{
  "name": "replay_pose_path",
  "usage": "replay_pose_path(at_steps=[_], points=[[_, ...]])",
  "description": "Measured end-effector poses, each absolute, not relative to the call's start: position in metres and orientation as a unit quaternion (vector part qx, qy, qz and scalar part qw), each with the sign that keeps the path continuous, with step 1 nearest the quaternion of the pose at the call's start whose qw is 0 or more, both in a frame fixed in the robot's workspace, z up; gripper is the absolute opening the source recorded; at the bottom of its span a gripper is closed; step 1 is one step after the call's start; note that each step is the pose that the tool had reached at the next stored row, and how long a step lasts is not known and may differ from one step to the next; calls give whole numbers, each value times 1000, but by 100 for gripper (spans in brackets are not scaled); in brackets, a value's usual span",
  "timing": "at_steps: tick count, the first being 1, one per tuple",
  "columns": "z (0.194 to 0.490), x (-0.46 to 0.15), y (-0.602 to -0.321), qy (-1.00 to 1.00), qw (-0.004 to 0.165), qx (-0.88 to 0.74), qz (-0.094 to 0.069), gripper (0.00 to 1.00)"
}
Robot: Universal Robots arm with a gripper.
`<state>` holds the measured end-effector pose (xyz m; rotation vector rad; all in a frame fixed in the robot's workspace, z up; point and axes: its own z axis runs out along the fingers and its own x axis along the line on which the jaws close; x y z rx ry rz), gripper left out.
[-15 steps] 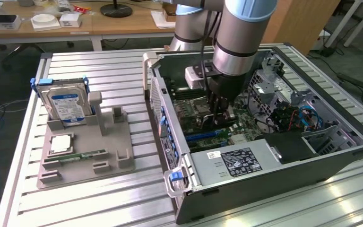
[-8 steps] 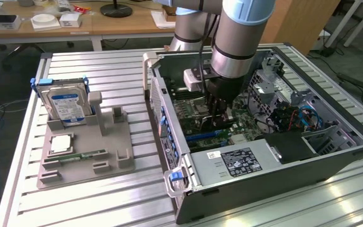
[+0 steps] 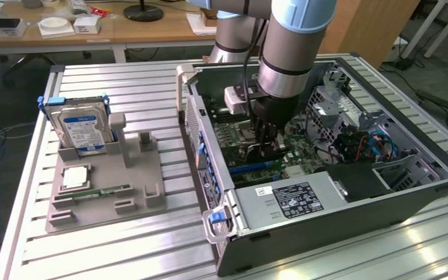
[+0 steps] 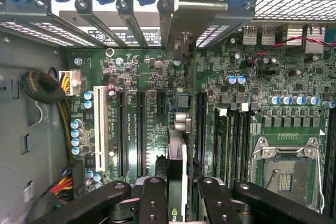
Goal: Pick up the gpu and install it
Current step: 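Insert the gpu into the slot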
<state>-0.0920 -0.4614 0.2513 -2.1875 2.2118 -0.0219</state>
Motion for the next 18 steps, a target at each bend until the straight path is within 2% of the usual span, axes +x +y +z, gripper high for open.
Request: replay_pose_path(at_steps=[18], points=[[241,-95,-461,711,15,-703,-7,27]])
